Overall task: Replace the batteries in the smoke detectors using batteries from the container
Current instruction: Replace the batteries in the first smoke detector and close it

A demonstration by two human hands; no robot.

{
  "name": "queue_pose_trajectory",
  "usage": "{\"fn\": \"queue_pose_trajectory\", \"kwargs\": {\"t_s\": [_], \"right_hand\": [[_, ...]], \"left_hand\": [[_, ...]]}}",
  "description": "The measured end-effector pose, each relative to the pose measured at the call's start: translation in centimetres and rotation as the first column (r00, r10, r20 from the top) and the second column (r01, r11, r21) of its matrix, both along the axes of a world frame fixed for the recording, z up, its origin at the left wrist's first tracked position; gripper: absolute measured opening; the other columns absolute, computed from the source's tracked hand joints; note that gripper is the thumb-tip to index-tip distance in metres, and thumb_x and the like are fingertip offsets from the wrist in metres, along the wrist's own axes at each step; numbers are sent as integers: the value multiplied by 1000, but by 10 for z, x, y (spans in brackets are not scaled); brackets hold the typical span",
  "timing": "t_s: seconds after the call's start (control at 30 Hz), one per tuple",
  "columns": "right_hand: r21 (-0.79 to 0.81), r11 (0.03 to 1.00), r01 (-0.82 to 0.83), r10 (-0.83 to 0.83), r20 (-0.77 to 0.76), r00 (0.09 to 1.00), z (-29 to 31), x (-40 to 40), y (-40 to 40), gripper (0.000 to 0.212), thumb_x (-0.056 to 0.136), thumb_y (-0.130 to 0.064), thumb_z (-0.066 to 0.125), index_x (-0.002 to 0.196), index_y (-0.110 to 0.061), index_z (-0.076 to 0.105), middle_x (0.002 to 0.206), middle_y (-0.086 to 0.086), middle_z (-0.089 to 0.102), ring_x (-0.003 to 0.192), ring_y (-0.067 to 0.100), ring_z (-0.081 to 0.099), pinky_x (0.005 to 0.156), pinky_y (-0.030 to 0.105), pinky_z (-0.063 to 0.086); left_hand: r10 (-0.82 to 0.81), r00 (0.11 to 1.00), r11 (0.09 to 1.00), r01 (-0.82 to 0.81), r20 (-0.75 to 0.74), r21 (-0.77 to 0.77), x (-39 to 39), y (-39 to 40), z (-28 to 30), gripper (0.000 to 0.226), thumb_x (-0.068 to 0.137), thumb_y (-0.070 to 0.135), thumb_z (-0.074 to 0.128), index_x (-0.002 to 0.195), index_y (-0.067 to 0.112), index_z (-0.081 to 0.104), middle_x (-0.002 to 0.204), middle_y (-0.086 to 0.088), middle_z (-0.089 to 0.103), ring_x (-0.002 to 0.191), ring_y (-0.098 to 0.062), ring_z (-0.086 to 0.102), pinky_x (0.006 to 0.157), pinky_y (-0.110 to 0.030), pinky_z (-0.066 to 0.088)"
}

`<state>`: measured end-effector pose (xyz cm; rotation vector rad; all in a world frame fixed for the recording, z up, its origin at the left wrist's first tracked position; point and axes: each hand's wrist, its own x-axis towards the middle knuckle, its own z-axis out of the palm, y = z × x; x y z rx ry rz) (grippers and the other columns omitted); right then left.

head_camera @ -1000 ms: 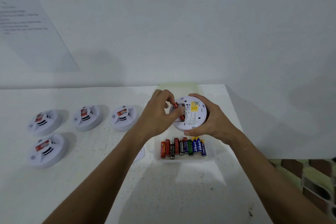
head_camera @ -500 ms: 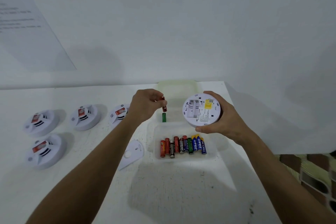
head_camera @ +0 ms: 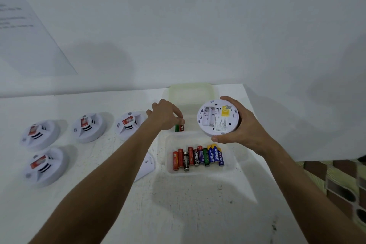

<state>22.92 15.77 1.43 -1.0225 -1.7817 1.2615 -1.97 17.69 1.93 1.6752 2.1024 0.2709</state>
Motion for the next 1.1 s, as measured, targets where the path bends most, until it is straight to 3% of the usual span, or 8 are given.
{"fn": "queue_pose_trajectory", "kwargs": {"t_s": [0.23, 0.37, 0.5, 0.6, 0.7, 0.87, 1.0, 1.1], "right_hand": [[-7, 1000, -19, 19, 11, 1000, -1, 1, -3, 97, 51, -8, 94, 135, -23, 49, 121, -11, 63, 114, 6, 59, 84, 20, 54], [-7, 1000, -21, 21, -2, 1000, 2, 1, -9, 98, 50, -10, 92, 136, -23, 48, 123, -13, 62, 116, 5, 57, 84, 21, 55], [-6, 999, -36, 36, -6, 999, 3, 5, -17, 98, 52, -3, 94, 136, -25, 48, 122, -15, 62, 116, 5, 57, 84, 20, 55], [-13, 999, -50, 50, -3, 999, 0, 8, -26, 100, 53, 3, 93, 137, -26, 47, 120, -18, 62, 116, 3, 58, 84, 19, 54], [-12, 998, -61, 61, 4, 998, -4, 8, -34, 101, 54, 5, 92, 138, -25, 45, 120, -20, 62, 115, 0, 57, 85, 17, 53], [-22, 998, -63, 63, -21, 998, -9, 7, -45, 101, 53, 7, 93, 135, -30, 46, 119, -19, 63, 110, 1, 60, 74, 23, 59], [-22, 998, -55, 54, -35, 998, -9, 10, -48, 102, 53, 6, 93, 137, -26, 46, 120, -18, 62, 114, 5, 58, 73, 23, 59], [-23, 999, -49, 48, -40, 998, -9, 13, -49, 100, 54, 7, 92, 137, -24, 46, 120, -18, 62, 114, 4, 58, 74, 23, 58]], "left_hand": [[7, 1000, 999, -6, 25, -33, -4, 2, -6, 19, 81, 39, 73, 99, 35, 72, 127, 2, 60, 121, -26, 47, 99, -40, 37], [14, 992, 993, -28, 127, 111, -4, -12, 2, 20, 82, 39, 69, 100, 32, 71, 128, -2, 60, 122, -27, 49, 102, -46, 41], [-6, 986, 965, -38, 169, 259, 0, -65, 16, 7, 84, 38, 68, 87, 33, 65, 129, -2, 52, 127, -20, 42, 101, -35, 34], [-26, 986, 988, 0, 165, 158, -1, -104, 10, 8, 81, 42, 71, 82, 39, 64, 128, 2, 49, 124, -18, 43, 106, -36, 32], [-31, 994, 999, 33, 108, -23, -2, -113, -4, 25, 78, 45, 71, 102, 42, 68, 129, 0, 48, 121, -22, 45, 103, -47, 40], [-82, 994, 984, 69, -69, -166, 8, -102, -7, 44, 81, 37, 69, 124, 37, 61, 132, -2, 46, 115, -25, 51, 99, -43, 46], [-169, 961, 966, 118, -219, -229, 14, -95, -3, 36, 82, 34, 68, 118, 32, 67, 123, -1, 52, 111, -26, 53, 96, -40, 46], [-154, 969, 972, 114, -195, -206, 15, -94, -6, 28, 80, 28, 71, 107, 21, 71, 117, -3, 60, 103, -23, 59, 90, -37, 51]]}}
